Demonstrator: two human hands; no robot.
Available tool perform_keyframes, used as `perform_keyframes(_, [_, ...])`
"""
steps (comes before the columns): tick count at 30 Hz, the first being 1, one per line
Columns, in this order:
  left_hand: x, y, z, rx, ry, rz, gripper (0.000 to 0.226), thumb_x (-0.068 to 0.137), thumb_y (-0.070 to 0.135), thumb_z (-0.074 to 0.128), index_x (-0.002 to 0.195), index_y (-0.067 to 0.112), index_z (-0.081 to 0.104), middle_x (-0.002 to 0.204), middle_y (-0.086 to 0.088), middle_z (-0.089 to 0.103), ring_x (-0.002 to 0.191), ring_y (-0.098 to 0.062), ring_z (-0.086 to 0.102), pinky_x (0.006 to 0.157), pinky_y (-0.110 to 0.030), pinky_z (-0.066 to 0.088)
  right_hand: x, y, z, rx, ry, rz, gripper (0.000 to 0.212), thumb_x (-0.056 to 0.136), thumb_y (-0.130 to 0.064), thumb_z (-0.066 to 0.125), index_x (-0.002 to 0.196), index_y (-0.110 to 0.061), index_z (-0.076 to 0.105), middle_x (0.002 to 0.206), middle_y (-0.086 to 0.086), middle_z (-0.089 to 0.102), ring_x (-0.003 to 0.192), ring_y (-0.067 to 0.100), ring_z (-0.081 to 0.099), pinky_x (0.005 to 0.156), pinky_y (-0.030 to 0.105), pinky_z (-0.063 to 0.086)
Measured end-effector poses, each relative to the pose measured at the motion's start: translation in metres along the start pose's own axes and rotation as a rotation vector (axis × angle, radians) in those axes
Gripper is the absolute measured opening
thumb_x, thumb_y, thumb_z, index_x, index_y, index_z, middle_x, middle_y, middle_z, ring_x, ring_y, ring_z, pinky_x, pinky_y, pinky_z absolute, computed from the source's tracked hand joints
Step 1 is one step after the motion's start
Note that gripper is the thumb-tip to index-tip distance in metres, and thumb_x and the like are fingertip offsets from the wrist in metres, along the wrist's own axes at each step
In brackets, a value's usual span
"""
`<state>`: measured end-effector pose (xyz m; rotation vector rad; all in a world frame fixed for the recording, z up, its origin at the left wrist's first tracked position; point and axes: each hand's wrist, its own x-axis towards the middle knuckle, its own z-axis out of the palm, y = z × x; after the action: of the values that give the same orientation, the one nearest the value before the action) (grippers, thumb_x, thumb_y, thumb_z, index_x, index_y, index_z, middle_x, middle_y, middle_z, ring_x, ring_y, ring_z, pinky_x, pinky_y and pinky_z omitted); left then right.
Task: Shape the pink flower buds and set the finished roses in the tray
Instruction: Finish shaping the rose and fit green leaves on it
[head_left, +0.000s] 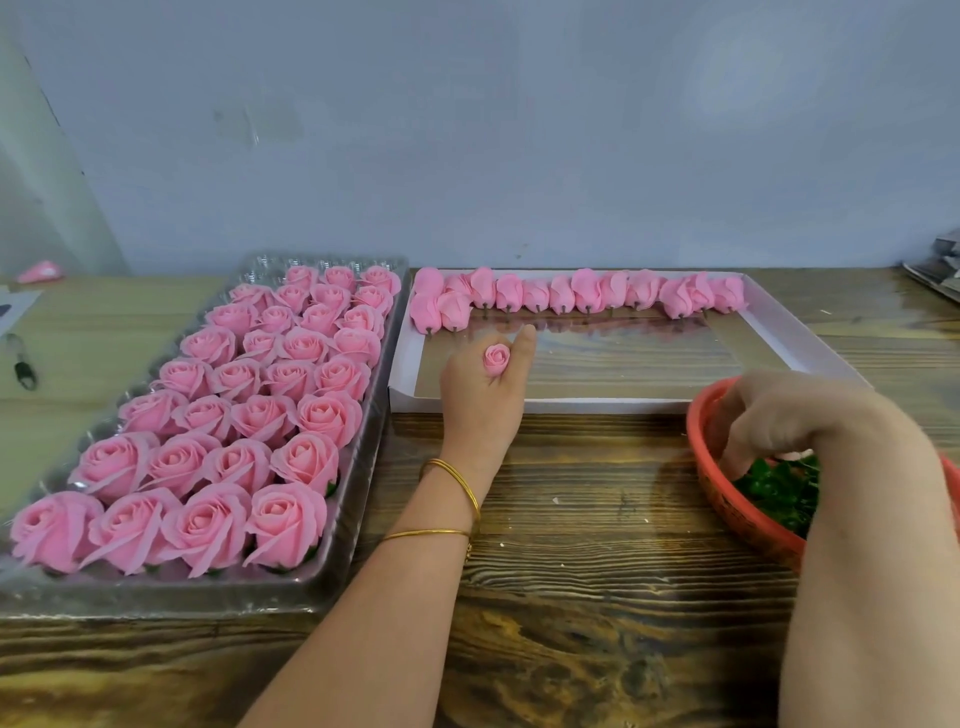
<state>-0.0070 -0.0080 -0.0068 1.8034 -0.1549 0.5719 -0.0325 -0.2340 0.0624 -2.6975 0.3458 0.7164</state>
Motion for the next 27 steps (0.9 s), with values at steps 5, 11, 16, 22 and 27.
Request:
perform_keyframes(5, [0.0005, -0.0009, 0.0004, 0.003, 0.011, 0.011, 0.043, 0.096, 0.029, 0.057, 0.059, 0.012, 0.043, 0.056, 0.001, 0.043, 0.057, -0.013, 0.04, 0.055, -0.025, 0.034, 0.0063, 0.0025, 0.0016, -0.036, 0.016, -0.024, 0.017, 0.067, -0.006, 0.082, 0.081, -0.013, 0.076, 0.094, 0.021, 0.071, 0.093, 0.04, 0.066, 0.089, 0.052, 0.056])
perform_keyframes(11, [0.0001, -0.0001, 0.0003, 0.001, 0.007, -0.005, 0.043, 0.096, 0.029, 0.057, 0.057, 0.019, 0.041, 0.056, 0.006, 0.043, 0.056, -0.005, 0.043, 0.053, -0.014, 0.035, 0.0053, 0.0005, 0.0034, -0.033, 0.033, -0.019, 0.012, 0.071, -0.003, 0.078, 0.077, -0.012, 0.074, 0.093, 0.023, 0.071, 0.095, 0.042, 0.066, 0.089, 0.051, 0.055])
perform_keyframes(16, [-0.0003, 0.0001, 0.0, -0.019, 0.007, -0.013, 0.041, 0.096, 0.029, 0.056, 0.06, 0.013, 0.046, 0.058, 0.002, 0.046, 0.057, -0.008, 0.044, 0.053, -0.017, 0.036, 0.0034, 0.0001, 0.0047, -0.013, 0.063, -0.029, 0.012, 0.077, -0.001, 0.073, 0.075, -0.014, 0.072, 0.096, 0.021, 0.071, 0.099, 0.041, 0.065, 0.09, 0.049, 0.055])
perform_keyframes(22, [0.0001, 0.0022, -0.001, -0.016, 0.007, -0.008, 0.043, 0.096, 0.029, 0.057, 0.059, 0.012, 0.044, 0.056, 0.0, 0.043, 0.056, -0.011, 0.04, 0.055, -0.024, 0.035, -0.0001, -0.0019, 0.0033, 0.0, 0.061, -0.039, 0.017, 0.079, 0.003, 0.069, 0.089, -0.01, 0.074, 0.102, 0.021, 0.07, 0.105, 0.041, 0.063, 0.095, 0.049, 0.052])
perform_keyframes(27, [-0.0002, 0.002, -0.0013, -0.012, 0.004, -0.011, 0.042, 0.096, 0.03, 0.056, 0.06, 0.012, 0.045, 0.056, 0.002, 0.043, 0.058, -0.013, 0.041, 0.055, -0.027, 0.036, -0.0003, -0.0001, 0.0034, 0.013, 0.048, -0.042, 0.023, 0.08, 0.006, 0.066, 0.095, -0.008, 0.074, 0.105, 0.021, 0.069, 0.106, 0.041, 0.062, 0.096, 0.052, 0.051])
